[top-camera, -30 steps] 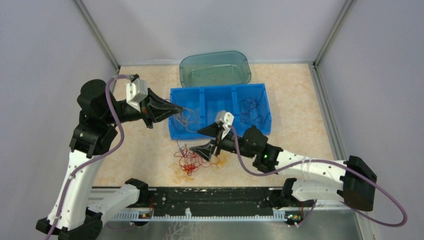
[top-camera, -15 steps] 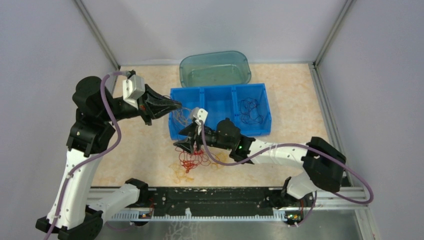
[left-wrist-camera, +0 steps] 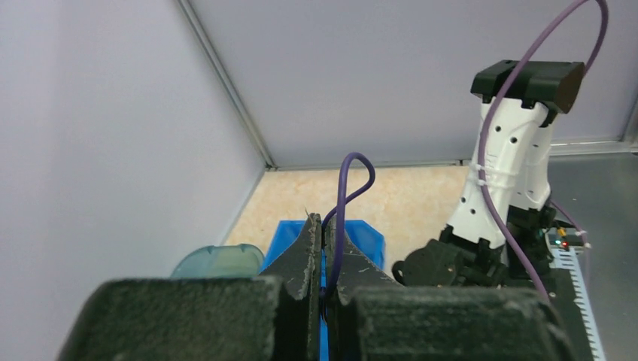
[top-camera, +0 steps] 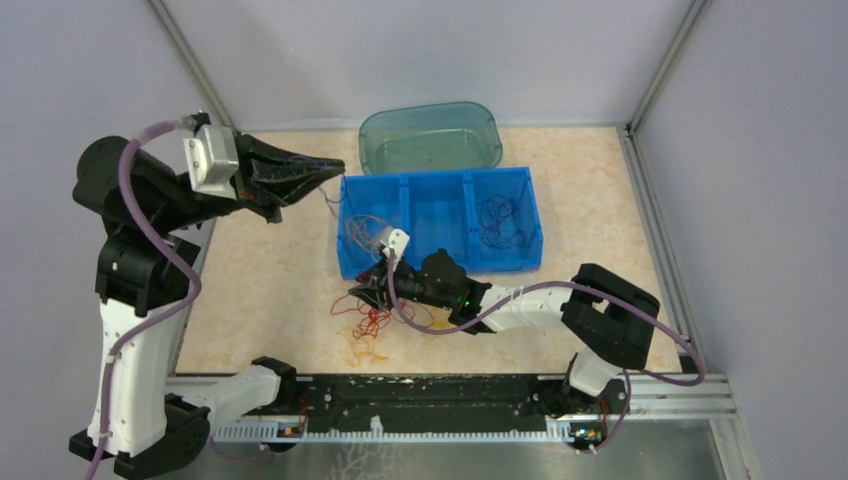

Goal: Untangle the cables

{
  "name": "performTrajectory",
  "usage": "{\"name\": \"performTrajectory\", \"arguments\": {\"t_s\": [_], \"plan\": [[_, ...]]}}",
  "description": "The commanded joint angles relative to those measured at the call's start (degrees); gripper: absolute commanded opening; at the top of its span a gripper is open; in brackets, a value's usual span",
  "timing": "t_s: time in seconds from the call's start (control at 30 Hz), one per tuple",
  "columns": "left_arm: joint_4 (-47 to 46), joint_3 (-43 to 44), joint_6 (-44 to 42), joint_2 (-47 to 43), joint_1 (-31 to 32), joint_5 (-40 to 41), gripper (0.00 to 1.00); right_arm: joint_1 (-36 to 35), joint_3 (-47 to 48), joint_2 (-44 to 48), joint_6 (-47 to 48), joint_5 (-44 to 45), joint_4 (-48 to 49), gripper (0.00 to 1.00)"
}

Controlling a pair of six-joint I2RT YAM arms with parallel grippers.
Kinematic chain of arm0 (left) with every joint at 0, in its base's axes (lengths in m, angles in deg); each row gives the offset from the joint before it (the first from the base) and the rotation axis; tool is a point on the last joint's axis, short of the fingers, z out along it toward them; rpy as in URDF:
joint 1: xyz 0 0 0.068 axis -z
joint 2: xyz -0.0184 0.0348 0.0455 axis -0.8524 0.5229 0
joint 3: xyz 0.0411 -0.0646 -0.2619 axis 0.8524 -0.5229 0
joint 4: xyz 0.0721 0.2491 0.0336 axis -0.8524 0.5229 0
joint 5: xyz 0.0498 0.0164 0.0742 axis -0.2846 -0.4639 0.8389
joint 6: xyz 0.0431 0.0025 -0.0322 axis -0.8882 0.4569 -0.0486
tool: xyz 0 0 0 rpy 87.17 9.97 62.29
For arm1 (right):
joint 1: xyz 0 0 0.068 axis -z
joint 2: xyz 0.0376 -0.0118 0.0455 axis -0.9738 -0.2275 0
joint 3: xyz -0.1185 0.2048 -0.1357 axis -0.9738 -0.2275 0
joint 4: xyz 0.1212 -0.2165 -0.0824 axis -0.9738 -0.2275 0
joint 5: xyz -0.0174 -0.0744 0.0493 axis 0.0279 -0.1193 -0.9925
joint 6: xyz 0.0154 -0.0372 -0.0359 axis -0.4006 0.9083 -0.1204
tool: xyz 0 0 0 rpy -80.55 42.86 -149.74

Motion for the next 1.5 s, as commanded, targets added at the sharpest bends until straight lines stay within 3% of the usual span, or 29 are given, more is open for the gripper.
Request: {"name": "performTrajectory", "arguments": {"t_s": [0.0, 0.37, 0.47, 0.6, 0.87, 1.27, 1.47], "plan": [[-6.4, 6.5, -1.1, 1.2, 0.2, 3.5, 0.01, -0.7, -3.7, -1.6, -1.9, 2.1, 4.2, 0.37], [-13.4, 15.3, -11.0, 4.2, 0.1, 11.2, 0.00, -1.2, -14.6, -0.6, -5.4, 5.9, 10.2, 0.38], [-12.3, 15.4, -10.4, 4.3, 0.1, 10.5, 0.00, -1.2, -15.5, 4.3, -4.1, 9.6, 8.9, 0.53], [-9.4, 11.1, -8.6, 2.7, 0.0, 7.8, 0.00, -1.1, -13.5, 17.9, 0.3, 13.2, 2.2, 0.68], [-8.7, -4.4, -2.0, -3.6, 0.1, 5.3, 0.00, -0.6, 0.0, 31.0, 6.3, 6.2, -10.8, 0.82], [-8.1, -12.6, 5.7, -6.5, 0.1, 1.8, 0.00, 1.1, 11.8, 24.2, 8.0, -2.3, -12.3, 0.75], [-8.1, -15.7, 7.5, -7.8, 0.1, 1.6, 0.00, 1.5, 14.0, 21.2, 7.4, -4.9, -12.4, 0.58]]}}
